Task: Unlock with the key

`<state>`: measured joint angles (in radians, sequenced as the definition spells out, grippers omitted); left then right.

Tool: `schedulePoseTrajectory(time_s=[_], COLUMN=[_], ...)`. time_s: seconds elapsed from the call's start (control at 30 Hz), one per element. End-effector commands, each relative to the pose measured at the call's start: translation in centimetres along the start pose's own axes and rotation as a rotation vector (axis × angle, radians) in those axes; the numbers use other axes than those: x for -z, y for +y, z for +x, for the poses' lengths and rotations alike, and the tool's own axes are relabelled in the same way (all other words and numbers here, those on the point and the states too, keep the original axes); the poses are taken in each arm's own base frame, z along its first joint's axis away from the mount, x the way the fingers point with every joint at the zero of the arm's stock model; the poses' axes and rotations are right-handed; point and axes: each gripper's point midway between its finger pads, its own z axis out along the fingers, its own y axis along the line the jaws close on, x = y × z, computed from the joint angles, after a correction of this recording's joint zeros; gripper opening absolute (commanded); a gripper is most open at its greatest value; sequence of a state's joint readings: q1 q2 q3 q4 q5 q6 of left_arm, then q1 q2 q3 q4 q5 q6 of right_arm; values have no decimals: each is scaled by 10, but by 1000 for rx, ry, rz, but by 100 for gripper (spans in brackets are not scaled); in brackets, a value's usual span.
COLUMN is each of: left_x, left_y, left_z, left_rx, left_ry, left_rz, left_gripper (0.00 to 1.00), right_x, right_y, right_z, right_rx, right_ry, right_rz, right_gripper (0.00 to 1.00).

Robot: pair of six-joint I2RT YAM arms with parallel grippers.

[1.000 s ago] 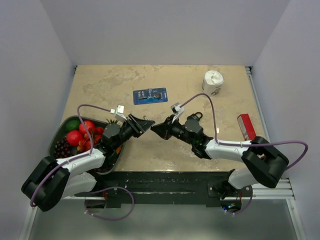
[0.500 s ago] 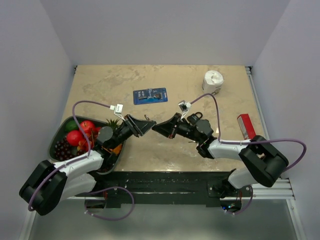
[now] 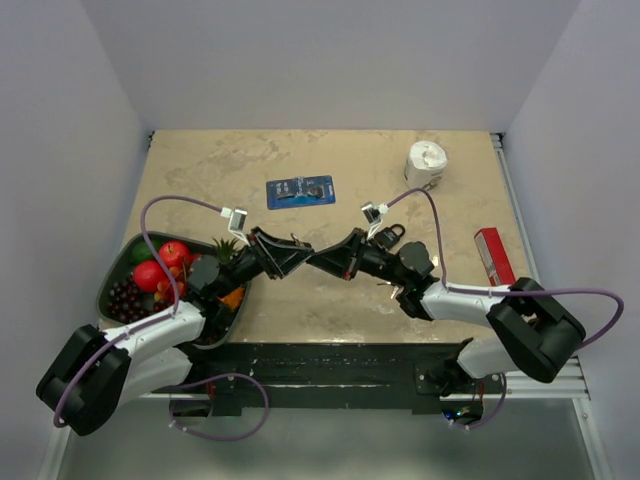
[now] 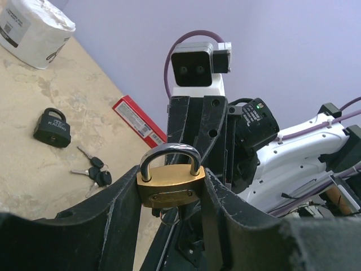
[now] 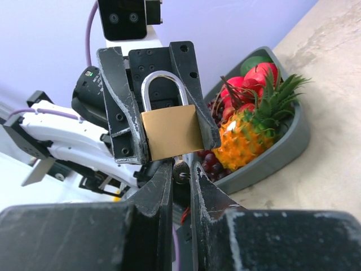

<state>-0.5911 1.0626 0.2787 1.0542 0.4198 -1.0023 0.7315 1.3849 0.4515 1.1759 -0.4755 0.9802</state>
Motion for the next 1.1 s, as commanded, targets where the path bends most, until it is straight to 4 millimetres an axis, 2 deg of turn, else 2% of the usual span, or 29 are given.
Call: schedulePoseTrajectory(time_s=[0.0,0.4,0.8,1.07], left_x=[5,9,3,7], left_y=[-58,-71,-82,-93], left_z=[-1,4,8,15], left_rx=[-125,-176,-256,-286], left_ry=[56,85,112,137], left_rz=[248,314,355,409], left_gripper=[0,0,0,0], right_x=[2,2,2,2], right_y=[-4,0,-7,-7], right_z=[-44,-47,-43,-43], right_rx=[-12,-137,-224,-266], right_ry=[-175,-197,-189,-201], right_rz=[38,2,40,23], right_gripper=[0,0,0,0])
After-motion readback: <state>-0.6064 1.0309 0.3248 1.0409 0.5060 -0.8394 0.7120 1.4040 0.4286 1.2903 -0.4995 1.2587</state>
